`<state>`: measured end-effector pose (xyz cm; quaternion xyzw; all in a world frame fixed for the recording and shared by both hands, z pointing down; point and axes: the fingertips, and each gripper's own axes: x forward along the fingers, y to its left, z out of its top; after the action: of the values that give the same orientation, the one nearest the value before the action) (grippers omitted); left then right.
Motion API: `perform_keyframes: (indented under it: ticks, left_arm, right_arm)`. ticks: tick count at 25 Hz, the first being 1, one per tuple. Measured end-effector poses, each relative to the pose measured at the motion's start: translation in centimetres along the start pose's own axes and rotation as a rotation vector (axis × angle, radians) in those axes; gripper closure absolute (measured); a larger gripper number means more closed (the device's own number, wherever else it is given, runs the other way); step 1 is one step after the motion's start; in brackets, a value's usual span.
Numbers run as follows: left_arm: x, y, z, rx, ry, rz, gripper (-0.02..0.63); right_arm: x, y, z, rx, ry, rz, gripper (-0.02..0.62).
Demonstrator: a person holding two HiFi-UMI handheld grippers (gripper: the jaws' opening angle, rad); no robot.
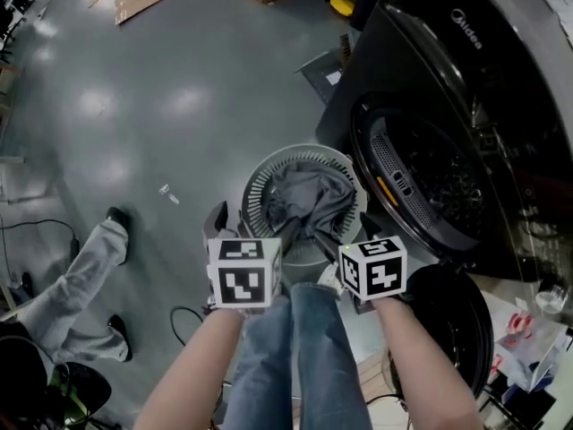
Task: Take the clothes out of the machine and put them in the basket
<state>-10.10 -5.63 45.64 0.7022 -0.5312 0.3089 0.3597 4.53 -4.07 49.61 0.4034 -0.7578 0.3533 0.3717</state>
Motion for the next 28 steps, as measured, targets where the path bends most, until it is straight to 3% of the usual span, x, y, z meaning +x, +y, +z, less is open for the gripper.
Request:
perform_keyframes:
  ticks: [11,28]
  left_arm:
    - [-7.4,-2.6,3.4,0.039,-0.028,-0.046,0.044]
    - [-19.9,-5.0,8.4,0.091,-0.078,-0.133,0.044]
  right_arm:
    - [-9.3,4.2,2.8,0.054,-0.056,0.021,0.173]
    - [-23.2,9.5,6.6,0.125,-0.098,-0.094,0.175]
